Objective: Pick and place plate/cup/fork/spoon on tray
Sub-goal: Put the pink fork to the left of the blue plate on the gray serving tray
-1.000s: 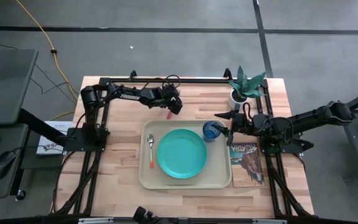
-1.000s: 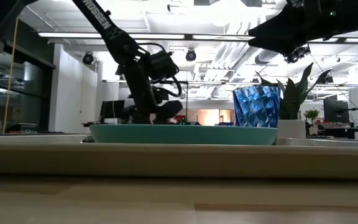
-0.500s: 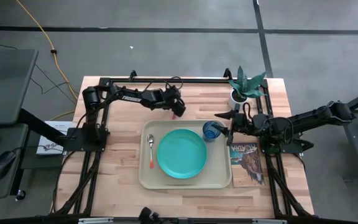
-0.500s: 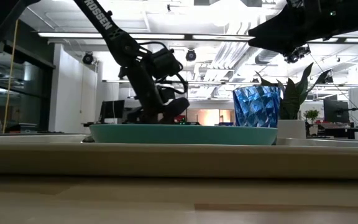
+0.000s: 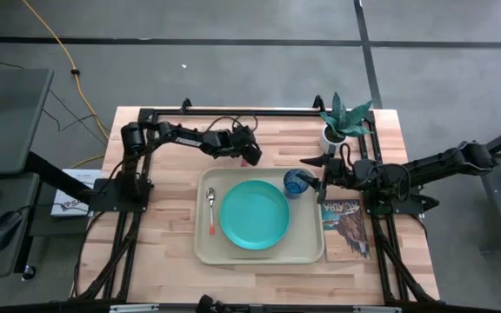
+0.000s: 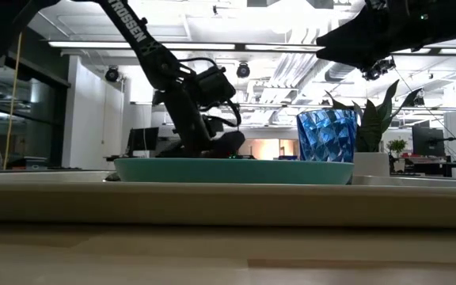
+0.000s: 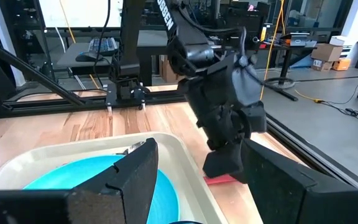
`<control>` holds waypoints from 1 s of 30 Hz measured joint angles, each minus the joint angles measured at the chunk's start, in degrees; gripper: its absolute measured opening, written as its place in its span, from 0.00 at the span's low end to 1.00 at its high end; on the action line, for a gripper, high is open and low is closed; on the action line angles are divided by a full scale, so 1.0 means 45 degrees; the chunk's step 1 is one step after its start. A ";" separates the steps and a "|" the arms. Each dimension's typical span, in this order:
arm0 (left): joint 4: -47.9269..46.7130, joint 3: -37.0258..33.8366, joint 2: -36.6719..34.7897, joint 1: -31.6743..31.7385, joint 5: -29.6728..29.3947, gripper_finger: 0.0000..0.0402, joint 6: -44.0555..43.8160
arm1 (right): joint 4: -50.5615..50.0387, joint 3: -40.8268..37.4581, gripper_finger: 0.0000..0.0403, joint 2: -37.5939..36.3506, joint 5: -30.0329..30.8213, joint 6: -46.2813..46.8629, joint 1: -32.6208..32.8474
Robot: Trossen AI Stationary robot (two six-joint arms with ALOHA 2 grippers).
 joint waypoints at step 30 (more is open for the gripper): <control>-0.2083 -0.0116 -0.3237 -0.0850 -0.1396 0.01 0.2227 | -0.0012 0.0000 0.55 0.0000 0.0029 -0.0021 0.0001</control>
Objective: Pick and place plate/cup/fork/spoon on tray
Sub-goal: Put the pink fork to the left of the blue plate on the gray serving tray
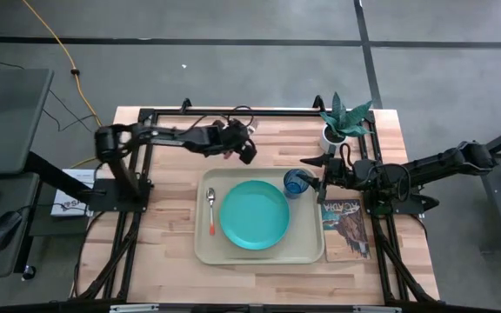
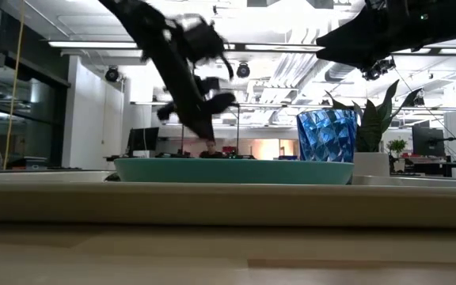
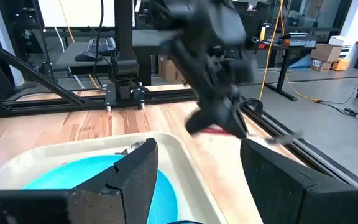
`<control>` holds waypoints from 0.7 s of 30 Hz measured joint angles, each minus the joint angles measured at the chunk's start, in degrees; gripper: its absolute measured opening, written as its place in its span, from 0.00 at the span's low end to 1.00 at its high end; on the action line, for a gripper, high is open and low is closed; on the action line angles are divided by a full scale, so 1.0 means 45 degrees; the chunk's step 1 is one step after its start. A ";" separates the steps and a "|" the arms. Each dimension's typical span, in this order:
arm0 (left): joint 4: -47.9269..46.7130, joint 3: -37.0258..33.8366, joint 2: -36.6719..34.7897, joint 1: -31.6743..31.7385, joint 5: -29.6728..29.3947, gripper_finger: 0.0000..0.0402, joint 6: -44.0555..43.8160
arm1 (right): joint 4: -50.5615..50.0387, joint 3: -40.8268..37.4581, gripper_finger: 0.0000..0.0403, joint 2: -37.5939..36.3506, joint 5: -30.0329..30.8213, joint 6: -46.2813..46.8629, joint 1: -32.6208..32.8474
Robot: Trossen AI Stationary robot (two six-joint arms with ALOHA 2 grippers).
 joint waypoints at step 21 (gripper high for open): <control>0.4357 -0.7573 -0.4030 -1.0014 -0.7949 0.00 -0.9586 | 0.0029 0.0000 0.55 0.0000 0.0029 0.0010 0.0000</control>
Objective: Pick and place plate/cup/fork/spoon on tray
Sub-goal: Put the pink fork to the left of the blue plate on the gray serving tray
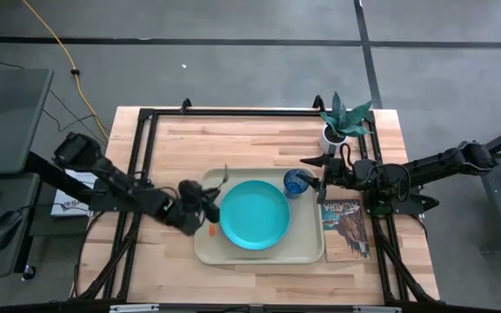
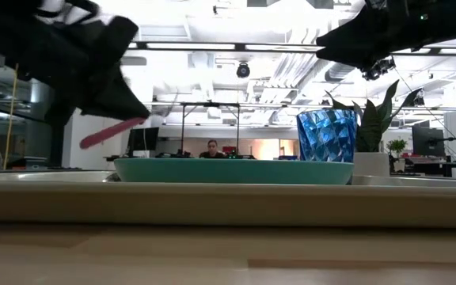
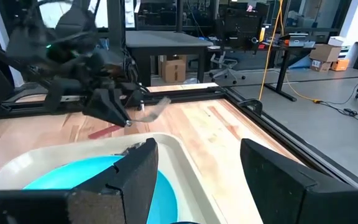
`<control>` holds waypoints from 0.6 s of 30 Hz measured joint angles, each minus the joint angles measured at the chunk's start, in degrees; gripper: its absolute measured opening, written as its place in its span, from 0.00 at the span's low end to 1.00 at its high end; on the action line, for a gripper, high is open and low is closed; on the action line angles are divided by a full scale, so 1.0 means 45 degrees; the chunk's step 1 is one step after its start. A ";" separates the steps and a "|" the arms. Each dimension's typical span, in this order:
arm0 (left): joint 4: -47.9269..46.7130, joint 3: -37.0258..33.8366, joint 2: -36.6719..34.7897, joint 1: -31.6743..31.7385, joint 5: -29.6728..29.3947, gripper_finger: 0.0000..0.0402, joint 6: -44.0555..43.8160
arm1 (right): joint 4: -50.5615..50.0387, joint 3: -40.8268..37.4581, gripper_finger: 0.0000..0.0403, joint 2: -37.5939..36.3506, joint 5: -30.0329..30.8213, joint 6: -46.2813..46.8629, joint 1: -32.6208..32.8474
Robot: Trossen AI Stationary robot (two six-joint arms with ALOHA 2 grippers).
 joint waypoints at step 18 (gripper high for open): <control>0.1250 0.1059 0.2853 -0.1257 -0.4056 0.00 -0.0265 | 0.0025 -0.0010 0.55 0.0256 0.0094 -0.0002 -0.0001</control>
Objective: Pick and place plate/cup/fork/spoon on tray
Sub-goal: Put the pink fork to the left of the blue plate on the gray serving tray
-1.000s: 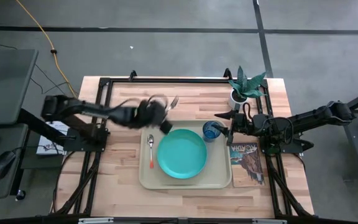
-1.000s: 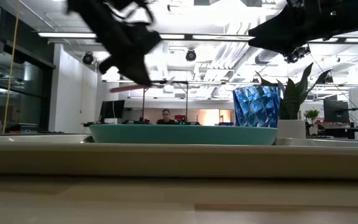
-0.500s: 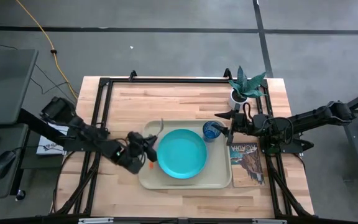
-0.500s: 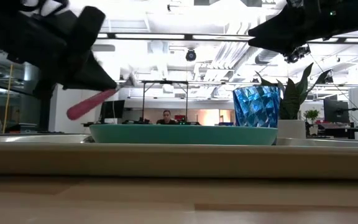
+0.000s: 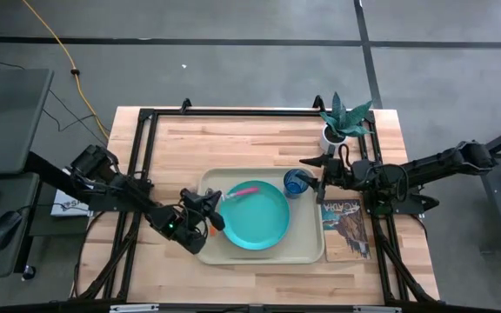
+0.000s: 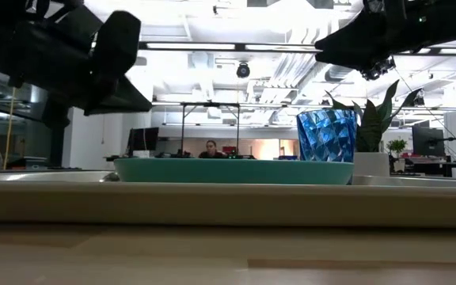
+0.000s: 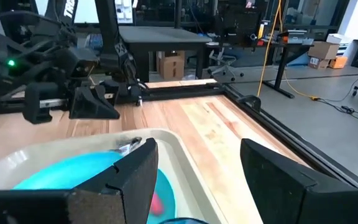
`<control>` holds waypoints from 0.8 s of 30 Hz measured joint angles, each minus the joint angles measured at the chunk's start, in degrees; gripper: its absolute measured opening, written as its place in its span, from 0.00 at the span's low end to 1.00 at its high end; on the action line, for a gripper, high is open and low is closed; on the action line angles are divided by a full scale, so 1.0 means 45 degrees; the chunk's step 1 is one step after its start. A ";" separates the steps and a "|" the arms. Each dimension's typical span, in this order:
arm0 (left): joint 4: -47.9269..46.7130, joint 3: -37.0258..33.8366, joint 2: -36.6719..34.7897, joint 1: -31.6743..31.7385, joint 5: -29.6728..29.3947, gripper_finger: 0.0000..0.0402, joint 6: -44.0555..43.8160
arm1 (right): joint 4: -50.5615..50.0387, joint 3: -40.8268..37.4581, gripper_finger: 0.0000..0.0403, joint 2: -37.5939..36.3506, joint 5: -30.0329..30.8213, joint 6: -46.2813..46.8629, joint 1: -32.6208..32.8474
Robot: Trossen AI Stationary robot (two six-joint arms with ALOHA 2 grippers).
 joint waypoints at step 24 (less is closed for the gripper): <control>0.0978 0.0019 -0.2829 -0.0159 0.4122 0.00 0.7042 | -0.0044 0.0000 0.55 0.0031 0.0060 -0.0002 0.0000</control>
